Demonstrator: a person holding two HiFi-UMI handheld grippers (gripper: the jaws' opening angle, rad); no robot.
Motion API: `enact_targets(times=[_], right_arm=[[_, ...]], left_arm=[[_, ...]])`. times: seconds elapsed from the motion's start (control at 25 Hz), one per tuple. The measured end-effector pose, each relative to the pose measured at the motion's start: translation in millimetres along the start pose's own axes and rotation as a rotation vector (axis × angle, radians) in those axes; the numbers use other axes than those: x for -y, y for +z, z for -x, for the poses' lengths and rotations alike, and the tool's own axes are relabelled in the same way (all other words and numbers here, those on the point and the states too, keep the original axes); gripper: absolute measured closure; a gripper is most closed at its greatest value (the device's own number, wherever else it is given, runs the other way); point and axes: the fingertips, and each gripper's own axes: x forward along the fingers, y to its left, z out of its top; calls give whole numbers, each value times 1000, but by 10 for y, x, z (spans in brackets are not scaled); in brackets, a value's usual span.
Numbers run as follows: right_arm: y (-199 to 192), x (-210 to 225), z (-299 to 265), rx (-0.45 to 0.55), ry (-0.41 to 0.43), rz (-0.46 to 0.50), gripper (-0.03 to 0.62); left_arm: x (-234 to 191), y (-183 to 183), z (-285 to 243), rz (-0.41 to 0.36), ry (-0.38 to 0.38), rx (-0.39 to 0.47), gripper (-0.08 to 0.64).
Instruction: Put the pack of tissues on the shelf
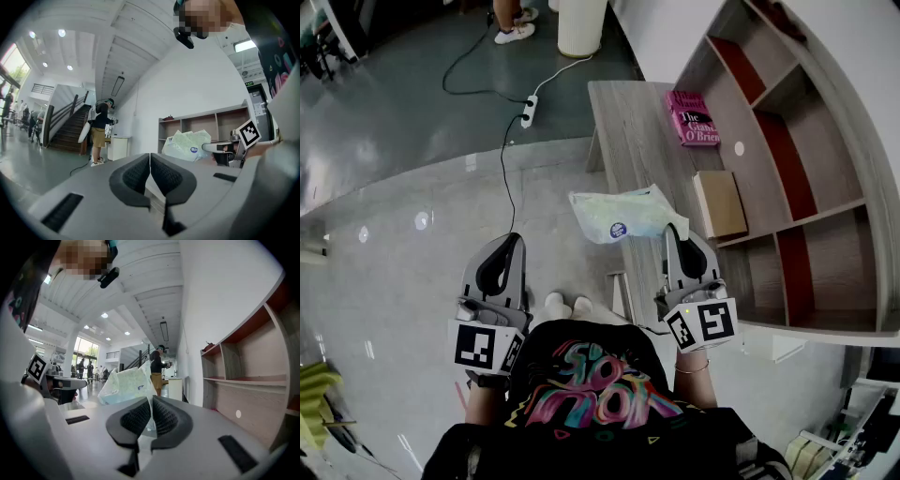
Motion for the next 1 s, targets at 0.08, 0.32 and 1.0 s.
enact_targets(times=[0.08, 0.32, 1.0], right_arm=[[-13, -1, 21, 8, 1, -6, 577], [-91, 59, 78, 14, 11, -37, 577], [-120, 133, -710, 2, 35, -60, 575]], left_arm=[[15, -21, 4, -10, -1, -8, 535], [40, -35, 69, -33, 38, -23, 535], [-607, -125, -396, -4, 72, -46, 535]])
